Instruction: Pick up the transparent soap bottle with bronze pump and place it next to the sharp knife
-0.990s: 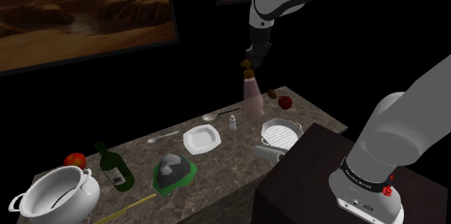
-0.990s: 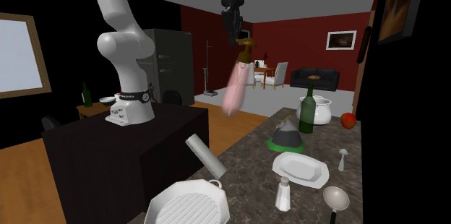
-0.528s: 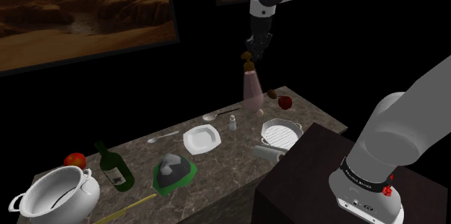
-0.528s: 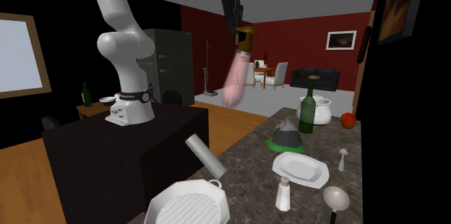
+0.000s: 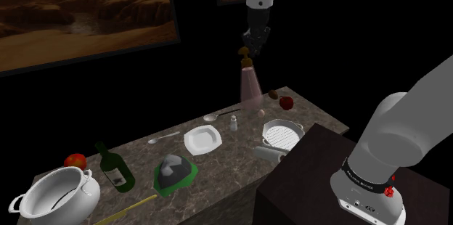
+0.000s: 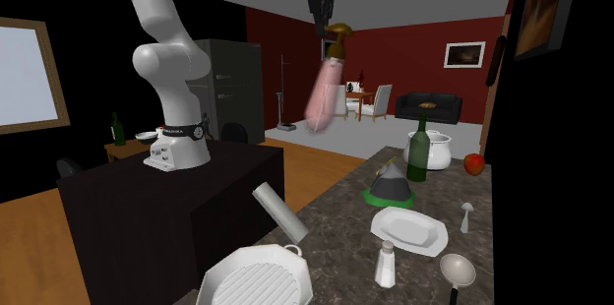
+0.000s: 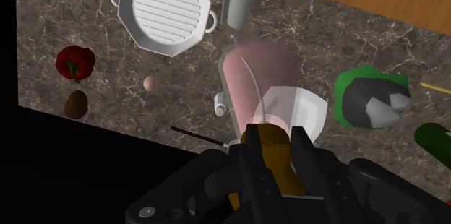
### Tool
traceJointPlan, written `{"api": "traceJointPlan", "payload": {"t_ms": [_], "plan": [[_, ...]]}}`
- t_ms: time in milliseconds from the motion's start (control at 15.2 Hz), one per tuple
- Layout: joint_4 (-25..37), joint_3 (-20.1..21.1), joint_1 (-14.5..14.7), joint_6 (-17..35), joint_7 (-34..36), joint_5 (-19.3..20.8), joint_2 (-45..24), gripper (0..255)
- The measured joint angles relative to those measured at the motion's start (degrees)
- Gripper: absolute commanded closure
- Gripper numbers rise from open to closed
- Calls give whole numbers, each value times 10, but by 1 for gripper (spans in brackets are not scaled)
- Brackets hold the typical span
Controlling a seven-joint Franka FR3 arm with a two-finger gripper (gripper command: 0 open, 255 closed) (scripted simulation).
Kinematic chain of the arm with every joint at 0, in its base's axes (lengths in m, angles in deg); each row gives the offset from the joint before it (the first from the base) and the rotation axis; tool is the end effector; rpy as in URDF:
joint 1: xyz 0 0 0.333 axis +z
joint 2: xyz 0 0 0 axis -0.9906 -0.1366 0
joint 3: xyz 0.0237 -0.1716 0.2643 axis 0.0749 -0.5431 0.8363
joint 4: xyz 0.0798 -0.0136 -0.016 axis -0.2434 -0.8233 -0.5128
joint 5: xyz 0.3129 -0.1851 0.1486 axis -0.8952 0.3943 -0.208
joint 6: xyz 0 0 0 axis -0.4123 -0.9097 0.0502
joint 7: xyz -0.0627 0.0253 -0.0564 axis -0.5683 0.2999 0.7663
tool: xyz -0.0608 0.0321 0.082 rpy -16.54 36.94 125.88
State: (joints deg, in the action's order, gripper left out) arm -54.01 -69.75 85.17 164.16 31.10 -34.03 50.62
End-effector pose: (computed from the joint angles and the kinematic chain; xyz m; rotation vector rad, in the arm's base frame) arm 0.4689 0.0198 0.5737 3.1361 -0.0875 0.0684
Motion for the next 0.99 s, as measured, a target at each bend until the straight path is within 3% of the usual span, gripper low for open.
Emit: {"api": "traceJointPlan", "payload": {"t_ms": [594, 990], "plan": [[47, 82, 48, 0, 124, -13, -48, 255], [116, 132, 79, -11, 207, -7, -107, 255]]}}
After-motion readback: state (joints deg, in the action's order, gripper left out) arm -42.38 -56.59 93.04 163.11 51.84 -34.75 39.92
